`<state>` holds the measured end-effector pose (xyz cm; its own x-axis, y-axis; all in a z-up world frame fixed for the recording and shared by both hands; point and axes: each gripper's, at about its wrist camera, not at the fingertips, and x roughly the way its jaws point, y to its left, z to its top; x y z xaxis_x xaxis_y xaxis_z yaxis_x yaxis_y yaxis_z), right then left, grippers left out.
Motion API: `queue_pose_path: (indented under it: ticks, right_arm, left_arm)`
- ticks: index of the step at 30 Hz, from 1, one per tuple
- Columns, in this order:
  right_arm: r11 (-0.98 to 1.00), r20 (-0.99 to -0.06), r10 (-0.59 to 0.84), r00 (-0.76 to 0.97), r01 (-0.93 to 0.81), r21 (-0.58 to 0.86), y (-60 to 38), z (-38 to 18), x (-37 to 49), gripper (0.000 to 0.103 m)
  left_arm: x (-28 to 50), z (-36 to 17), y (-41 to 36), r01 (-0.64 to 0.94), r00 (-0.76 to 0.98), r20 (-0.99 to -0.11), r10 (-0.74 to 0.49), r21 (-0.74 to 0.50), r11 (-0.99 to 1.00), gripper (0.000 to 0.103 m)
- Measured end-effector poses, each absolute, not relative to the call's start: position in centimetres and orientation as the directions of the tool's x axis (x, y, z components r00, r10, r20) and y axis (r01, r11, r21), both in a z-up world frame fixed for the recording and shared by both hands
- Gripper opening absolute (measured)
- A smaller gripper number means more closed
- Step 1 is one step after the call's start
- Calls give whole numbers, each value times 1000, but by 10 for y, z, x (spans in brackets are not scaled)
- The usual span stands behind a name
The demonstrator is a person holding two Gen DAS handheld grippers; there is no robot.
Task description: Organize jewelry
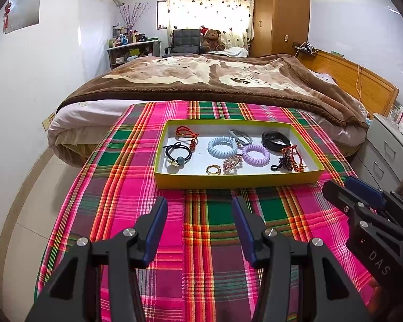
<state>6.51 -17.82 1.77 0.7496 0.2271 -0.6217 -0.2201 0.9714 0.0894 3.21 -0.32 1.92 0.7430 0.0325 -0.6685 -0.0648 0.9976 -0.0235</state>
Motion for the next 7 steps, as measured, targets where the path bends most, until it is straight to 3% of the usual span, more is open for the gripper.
queue_pose_path:
  ticks: [7]
  right_arm:
    - [972,-621,226,750,-218,90,-179,16,65,42]
  left_arm:
    - [31,18,-4,-63,744,-668,30,-25,998,52]
